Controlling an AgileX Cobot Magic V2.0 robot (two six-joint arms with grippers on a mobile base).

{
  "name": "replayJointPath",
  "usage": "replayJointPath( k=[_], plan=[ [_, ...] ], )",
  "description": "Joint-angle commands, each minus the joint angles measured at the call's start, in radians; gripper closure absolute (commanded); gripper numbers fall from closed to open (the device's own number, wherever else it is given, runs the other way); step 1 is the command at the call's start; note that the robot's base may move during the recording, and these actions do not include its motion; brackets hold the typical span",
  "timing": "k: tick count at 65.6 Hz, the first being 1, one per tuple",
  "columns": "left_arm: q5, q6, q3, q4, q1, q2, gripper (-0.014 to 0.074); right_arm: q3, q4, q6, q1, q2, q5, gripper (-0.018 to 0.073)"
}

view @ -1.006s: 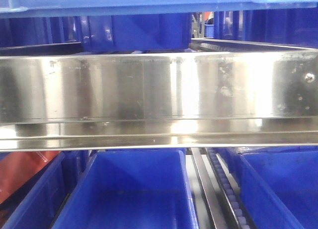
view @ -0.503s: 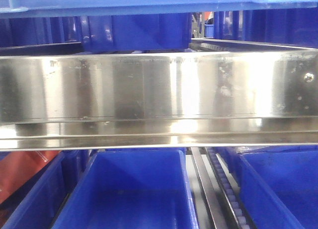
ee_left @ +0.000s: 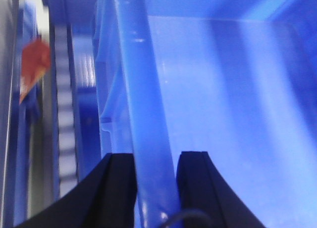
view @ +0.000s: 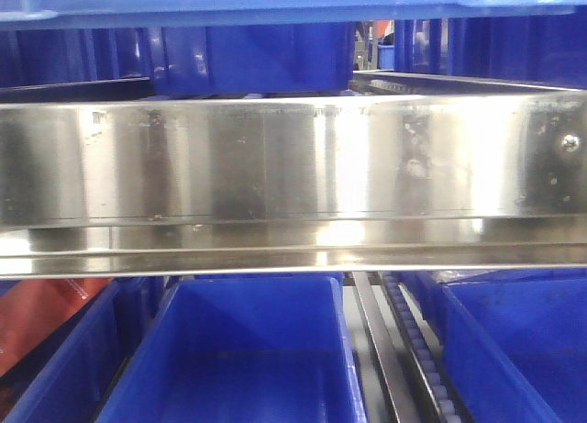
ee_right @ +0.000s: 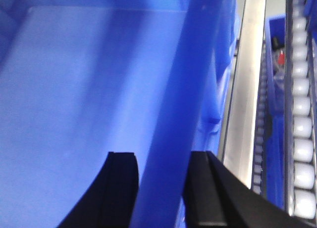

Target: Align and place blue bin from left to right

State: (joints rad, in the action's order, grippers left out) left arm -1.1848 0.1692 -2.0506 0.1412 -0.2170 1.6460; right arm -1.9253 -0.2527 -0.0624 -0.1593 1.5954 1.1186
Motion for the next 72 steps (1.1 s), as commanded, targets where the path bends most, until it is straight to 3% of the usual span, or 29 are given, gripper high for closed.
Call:
replayJointPath(
  k=[1,31,41,57,64,72],
  plan=[
    [0.081,-0.013,-0.017,0.120,-0.009,-0.032,0.0708,-0.020,-0.035,-0.007,0.001,-0.012,-0.102,0.0627],
    [0.125,-0.013,-0.017,0.087,0.103,0.085,0.0708,-0.020,-0.036,0.003,0.001,0.112,-0.255,0.0627],
    [0.139,-0.013,-0.017,0.019,0.105,0.135,0.0708,-0.020,-0.036,0.014,0.001,0.176,-0.301,0.0627],
    [0.149,-0.013,-0.017,0.005,0.105,0.191,0.0699,-0.020,-0.036,0.018,0.001,0.235,-0.319,0.0613],
    [0.143,-0.019,-0.017,0.005,0.105,0.199,0.0579,-0.020,-0.036,0.030,0.001,0.237,-0.313,0.0559],
    [0.143,-0.036,-0.017,0.005,0.105,0.199,0.0237,-0.020,-0.036,0.038,0.001,0.237,-0.315,0.0242]
  ],
)
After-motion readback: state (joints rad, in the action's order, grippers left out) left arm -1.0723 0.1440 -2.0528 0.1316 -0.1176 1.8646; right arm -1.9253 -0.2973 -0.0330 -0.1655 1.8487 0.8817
